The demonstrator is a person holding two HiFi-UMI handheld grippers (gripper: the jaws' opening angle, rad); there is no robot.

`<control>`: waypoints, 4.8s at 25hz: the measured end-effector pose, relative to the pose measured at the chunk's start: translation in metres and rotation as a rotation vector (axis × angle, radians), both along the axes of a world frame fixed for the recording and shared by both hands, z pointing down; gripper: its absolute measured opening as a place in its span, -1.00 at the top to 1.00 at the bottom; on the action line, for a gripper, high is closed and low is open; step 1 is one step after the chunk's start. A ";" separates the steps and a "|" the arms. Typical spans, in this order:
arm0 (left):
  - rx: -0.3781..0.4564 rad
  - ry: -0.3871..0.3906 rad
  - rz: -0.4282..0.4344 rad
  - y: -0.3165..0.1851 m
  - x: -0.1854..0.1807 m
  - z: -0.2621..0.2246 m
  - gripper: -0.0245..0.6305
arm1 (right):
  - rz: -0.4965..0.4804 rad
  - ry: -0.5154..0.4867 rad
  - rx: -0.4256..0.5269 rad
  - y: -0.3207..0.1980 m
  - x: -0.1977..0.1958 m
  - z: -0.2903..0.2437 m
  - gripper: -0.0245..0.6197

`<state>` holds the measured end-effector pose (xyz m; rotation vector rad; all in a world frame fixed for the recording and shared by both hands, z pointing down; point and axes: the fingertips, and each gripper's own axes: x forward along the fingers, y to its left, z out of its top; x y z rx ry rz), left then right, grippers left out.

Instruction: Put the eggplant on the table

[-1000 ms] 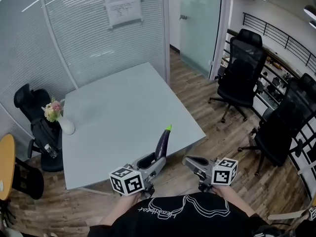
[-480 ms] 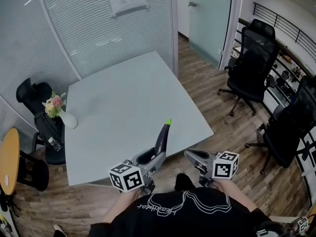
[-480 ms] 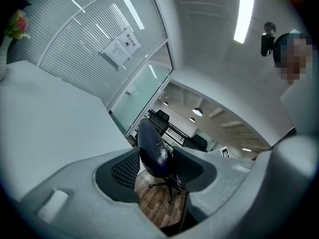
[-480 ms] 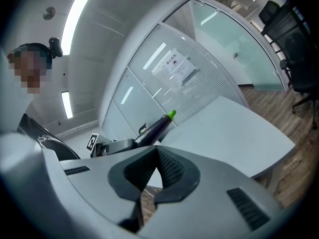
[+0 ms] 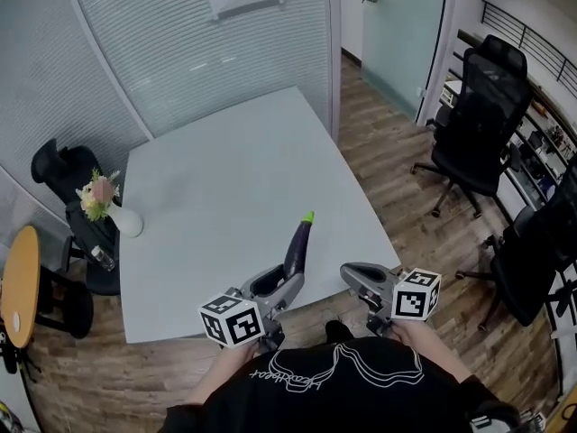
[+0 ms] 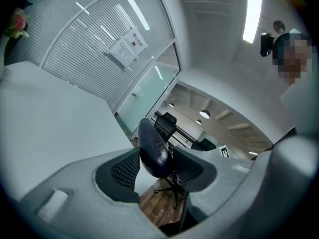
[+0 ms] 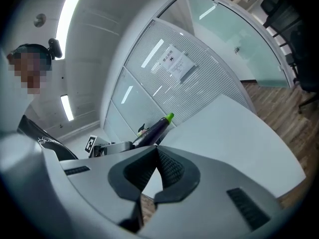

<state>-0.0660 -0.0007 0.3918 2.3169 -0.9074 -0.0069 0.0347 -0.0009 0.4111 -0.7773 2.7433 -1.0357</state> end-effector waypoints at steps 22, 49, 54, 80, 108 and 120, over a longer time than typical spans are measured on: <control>-0.075 -0.035 -0.106 -0.124 -0.003 0.053 0.28 | -0.043 0.024 -0.085 -0.111 0.010 0.032 0.90; -0.176 -0.328 -0.099 -0.171 -0.013 0.187 0.28 | -0.036 0.029 -0.226 -0.134 0.009 0.096 0.90; -0.208 -0.361 -0.090 -0.172 -0.013 0.211 0.28 | -0.018 0.024 -0.248 -0.135 0.014 0.105 0.90; -0.221 -0.360 -0.034 -0.162 -0.003 0.226 0.23 | 0.011 -0.013 -0.272 -0.118 0.016 0.113 0.90; 0.013 0.028 0.084 -0.043 0.010 0.037 0.77 | -0.112 -0.004 0.078 -0.042 -0.022 0.015 0.90; 0.119 -0.053 0.127 -0.008 0.019 0.012 0.87 | -0.153 0.051 0.171 -0.011 -0.029 -0.007 0.90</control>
